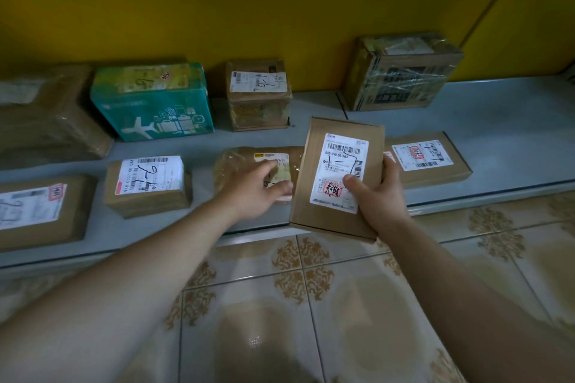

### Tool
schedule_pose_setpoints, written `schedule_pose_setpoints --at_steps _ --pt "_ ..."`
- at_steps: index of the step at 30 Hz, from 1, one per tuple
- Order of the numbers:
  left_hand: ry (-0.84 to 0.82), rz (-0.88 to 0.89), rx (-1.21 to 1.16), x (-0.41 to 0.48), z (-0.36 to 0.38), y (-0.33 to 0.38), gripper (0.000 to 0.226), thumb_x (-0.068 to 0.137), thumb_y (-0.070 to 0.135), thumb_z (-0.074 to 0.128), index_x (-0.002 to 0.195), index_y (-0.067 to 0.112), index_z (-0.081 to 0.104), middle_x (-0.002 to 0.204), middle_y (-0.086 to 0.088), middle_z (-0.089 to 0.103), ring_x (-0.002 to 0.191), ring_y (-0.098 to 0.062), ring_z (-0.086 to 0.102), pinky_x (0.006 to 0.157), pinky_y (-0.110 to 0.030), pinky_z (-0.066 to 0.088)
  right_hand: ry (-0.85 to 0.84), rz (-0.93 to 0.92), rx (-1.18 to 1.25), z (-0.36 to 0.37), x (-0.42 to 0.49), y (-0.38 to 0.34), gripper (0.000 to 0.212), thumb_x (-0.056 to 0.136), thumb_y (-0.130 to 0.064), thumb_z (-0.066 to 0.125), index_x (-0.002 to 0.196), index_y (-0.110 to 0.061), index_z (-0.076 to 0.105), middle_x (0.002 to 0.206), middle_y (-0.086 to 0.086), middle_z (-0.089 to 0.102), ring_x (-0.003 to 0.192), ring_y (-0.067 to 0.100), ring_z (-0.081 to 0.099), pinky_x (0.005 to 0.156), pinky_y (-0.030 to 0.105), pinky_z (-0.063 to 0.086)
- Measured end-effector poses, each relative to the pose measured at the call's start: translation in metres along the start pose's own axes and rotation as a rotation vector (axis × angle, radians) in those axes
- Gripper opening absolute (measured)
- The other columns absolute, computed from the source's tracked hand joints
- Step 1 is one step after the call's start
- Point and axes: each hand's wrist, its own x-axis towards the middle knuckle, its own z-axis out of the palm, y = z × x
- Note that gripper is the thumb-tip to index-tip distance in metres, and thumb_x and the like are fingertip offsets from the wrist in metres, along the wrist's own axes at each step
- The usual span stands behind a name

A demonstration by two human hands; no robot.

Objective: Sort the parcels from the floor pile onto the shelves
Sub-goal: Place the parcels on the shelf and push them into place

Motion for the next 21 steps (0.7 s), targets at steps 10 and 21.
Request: schedule_pose_setpoints --at_steps 10,21 --pt "-0.156 -0.196 -0.805 -0.155 -0.099 0.153 0.019 0.095 0.032 0.057 0.114 0.032 0.054 0.101 0.017 0.067 0.096 -0.005 0.063 0.081 -0.030 0.049 -0.026 0.124 -0.016 -0.080 -0.150 -0.159 0.083 0.084 -0.027 0.077 0.150 -0.035 0.027 0.104 -0.017 0.067 0.088 0.003 0.070 0.083 0.038 0.059" --pt "-0.348 -0.133 -0.696 -0.277 -0.188 0.351 0.031 0.091 0.033 0.064 0.120 0.023 0.057 0.111 0.007 0.069 0.101 -0.012 0.066 0.096 -0.034 0.050 0.202 0.106 0.076 -0.261 -0.291 -0.306 0.076 0.087 -0.022 0.075 0.149 -0.030 0.031 0.100 -0.027 0.057 0.081 -0.008 0.061 0.065 0.018 0.050"
